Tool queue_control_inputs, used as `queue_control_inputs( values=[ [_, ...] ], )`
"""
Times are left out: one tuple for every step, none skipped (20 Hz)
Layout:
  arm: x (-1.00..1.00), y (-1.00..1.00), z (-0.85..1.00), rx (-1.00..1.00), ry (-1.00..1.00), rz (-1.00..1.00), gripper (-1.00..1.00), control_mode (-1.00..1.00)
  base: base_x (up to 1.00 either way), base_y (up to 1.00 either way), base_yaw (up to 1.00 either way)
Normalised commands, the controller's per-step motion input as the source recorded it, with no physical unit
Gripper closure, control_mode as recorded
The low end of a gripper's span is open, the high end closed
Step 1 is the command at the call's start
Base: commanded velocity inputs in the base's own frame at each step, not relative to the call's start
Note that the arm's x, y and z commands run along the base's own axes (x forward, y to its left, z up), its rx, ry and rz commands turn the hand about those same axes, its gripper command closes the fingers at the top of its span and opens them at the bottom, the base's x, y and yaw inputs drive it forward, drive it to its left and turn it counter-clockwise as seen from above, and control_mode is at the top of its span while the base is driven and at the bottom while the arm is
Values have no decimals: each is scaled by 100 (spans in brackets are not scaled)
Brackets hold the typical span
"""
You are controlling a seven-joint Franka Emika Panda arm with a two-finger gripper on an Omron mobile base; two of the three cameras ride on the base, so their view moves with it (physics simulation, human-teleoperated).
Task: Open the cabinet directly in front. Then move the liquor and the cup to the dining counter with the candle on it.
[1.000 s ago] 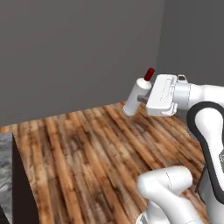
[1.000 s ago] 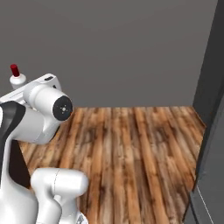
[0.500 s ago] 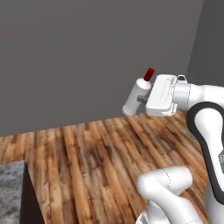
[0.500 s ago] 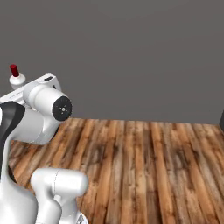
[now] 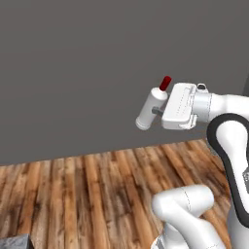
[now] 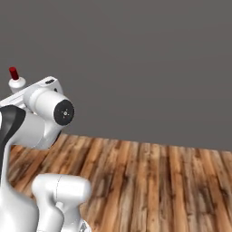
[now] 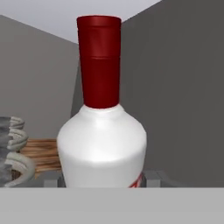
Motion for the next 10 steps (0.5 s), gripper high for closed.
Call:
queue_control_inputs(
  values=[
    [0,0,0,0,0,0,100,100,100,-12,15],
    [0,0,0,0,0,0,100,100,100,-10,15],
    [0,0,0,0,0,0,100,100,100,-14,14],
    [0,0,0,0,0,0,100,100,100,-26,10],
    [0,0,0,0,0,0,100,100,100,-43,1],
    [0,0,0,0,0,0,100,100,100,-39,0],
    [0,0,0,0,0,0,100,100,100,-26,1],
    [0,0,0,0,0,0,100,100,100,-10,4],
    [0,0,0,0,0,0,100,100,100,0,12],
    [0,0,0,0,0,0,100,100,100,0,15]
  ],
)
